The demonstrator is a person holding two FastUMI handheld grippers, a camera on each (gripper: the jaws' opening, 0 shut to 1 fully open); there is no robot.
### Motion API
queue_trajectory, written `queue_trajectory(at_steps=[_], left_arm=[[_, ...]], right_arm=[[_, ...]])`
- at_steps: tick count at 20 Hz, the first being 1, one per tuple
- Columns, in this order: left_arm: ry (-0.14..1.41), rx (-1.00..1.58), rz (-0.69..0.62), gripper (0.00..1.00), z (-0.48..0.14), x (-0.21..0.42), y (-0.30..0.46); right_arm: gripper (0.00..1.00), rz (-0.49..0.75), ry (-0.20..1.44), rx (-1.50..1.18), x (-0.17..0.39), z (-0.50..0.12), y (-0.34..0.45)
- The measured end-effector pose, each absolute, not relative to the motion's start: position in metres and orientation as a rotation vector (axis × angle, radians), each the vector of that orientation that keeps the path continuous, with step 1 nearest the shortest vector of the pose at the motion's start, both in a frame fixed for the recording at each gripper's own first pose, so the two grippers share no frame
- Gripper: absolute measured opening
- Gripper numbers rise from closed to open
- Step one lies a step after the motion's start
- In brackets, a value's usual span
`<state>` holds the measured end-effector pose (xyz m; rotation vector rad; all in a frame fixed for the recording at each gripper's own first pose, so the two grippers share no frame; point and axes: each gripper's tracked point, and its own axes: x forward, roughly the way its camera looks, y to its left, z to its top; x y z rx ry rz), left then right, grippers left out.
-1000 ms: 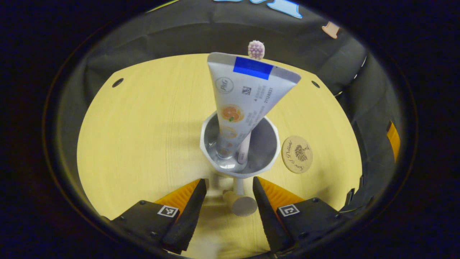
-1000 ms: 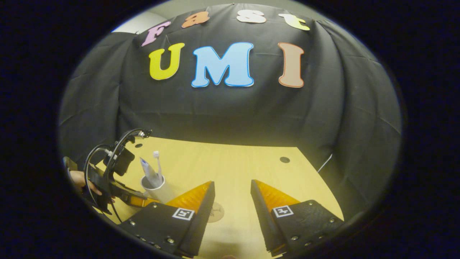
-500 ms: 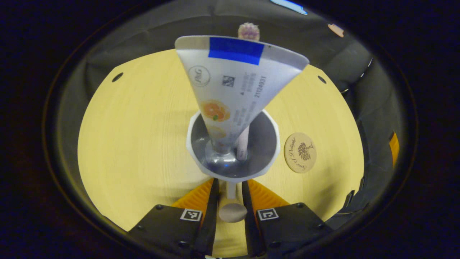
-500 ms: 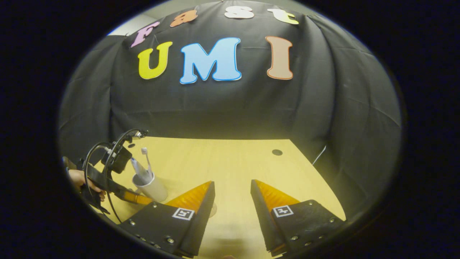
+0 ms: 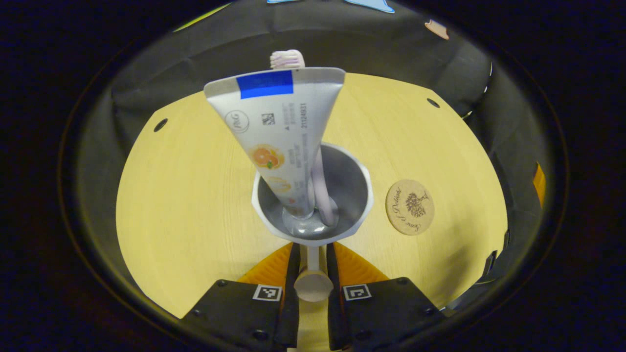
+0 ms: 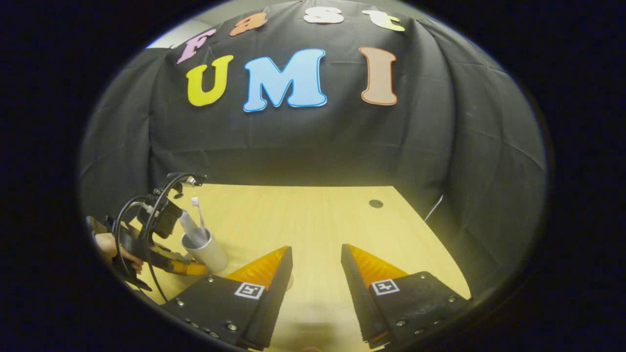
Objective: Put the toothbrush and toothpaste on the desktop into the cup, then pick up the cup and place it on the coaster on the desktop.
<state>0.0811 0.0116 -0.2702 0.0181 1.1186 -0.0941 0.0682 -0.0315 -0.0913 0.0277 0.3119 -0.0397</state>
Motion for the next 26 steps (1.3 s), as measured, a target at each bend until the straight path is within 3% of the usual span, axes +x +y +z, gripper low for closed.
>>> queue_trajectory(at_steps=[1, 3, 4, 10, 11, 14, 15, 16, 19, 20, 25, 26], left_arm=[[1.114, 0.004, -0.101, 0.31, -0.27, 0.079, 0.007], [1.104, -0.021, -0.116, 0.31, -0.267, 0.078, -0.001], [1.093, -0.026, -0.123, 0.31, -0.263, 0.08, -0.005], [1.049, -0.013, -0.191, 0.31, -0.253, 0.083, -0.042], [1.049, -0.014, -0.206, 0.31, -0.252, 0.083, -0.05], [1.052, -0.007, -0.248, 0.31, -0.251, 0.081, -0.075], [1.054, -0.004, -0.263, 0.31, -0.251, 0.081, -0.085], [1.059, 0.002, -0.278, 0.29, -0.252, 0.08, -0.092], [1.072, 0.016, -0.305, 0.3, -0.257, 0.08, -0.112], [1.076, 0.023, -0.309, 0.31, -0.258, 0.08, -0.116], [1.097, 0.049, -0.308, 0.3, -0.265, 0.077, -0.128], [1.104, 0.054, -0.304, 0.29, -0.266, 0.076, -0.129]], right_arm=[[0.58, -0.042, 0.311, 0.029, 0.068, -0.09, -0.033], [0.58, -0.046, 0.311, 0.032, 0.066, -0.091, -0.035], [0.64, -0.047, 0.312, 0.033, 0.066, -0.091, -0.036], [0.65, -0.058, 0.31, 0.041, 0.061, -0.088, -0.044], [0.58, -0.061, 0.308, 0.04, 0.06, -0.088, -0.045], [0.58, -0.072, 0.303, 0.038, 0.055, -0.087, -0.053], [0.65, -0.08, 0.301, 0.036, 0.052, -0.085, -0.056], [0.58, -0.087, 0.299, 0.037, 0.05, -0.086, -0.061], [0.58, -0.109, 0.301, 0.049, 0.045, -0.086, -0.074], [0.65, -0.115, 0.302, 0.054, 0.038, -0.082, -0.067], [0.65, -0.114, 0.311, 0.069, 0.035, -0.085, -0.076], [0.58, -0.109, 0.311, 0.071, 0.035, -0.085, -0.076]])
